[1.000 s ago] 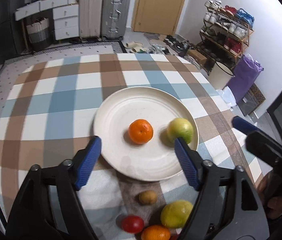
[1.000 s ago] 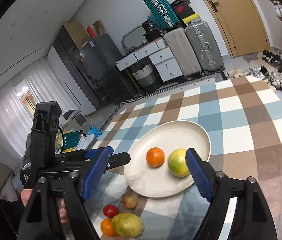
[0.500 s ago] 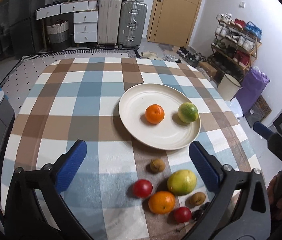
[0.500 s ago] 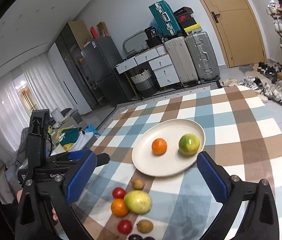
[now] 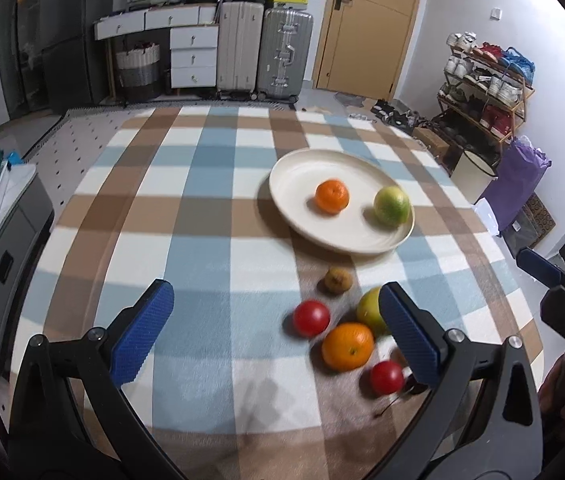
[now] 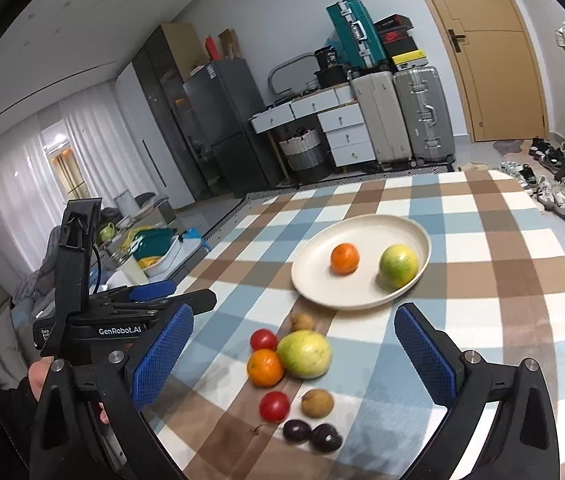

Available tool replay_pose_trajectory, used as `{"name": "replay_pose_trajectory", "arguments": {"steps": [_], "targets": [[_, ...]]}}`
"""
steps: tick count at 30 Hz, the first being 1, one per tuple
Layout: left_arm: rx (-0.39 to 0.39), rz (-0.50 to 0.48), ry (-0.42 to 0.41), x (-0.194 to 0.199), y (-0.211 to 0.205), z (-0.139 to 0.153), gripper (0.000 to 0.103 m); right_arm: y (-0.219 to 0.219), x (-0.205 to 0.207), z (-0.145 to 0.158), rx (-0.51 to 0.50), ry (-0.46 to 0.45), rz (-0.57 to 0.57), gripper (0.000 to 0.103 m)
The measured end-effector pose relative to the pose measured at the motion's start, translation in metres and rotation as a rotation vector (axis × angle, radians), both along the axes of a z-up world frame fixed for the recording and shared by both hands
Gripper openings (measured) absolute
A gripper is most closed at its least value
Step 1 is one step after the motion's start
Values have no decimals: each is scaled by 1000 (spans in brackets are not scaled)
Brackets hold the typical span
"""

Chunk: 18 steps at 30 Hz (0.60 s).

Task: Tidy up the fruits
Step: 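Grasp another large yellow-green fruit with the right tool while the left tool approaches an orange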

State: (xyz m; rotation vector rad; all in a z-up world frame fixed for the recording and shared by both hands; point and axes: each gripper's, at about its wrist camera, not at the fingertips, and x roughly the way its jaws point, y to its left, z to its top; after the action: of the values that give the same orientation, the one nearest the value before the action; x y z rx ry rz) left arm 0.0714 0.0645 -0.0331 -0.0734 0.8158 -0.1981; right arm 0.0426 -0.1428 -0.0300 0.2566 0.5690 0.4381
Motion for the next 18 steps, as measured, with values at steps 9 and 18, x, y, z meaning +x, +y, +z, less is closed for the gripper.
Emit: {"name": "replay_pose_trajectory", "arguments": {"steps": [9,18], "targets": [[7,38,48,-4,7,-25,102,27,2,-22,-98,62,-6,102],[14,57,68,6,15,-43,102,37,25,-39,-99,130,26,102]]}}
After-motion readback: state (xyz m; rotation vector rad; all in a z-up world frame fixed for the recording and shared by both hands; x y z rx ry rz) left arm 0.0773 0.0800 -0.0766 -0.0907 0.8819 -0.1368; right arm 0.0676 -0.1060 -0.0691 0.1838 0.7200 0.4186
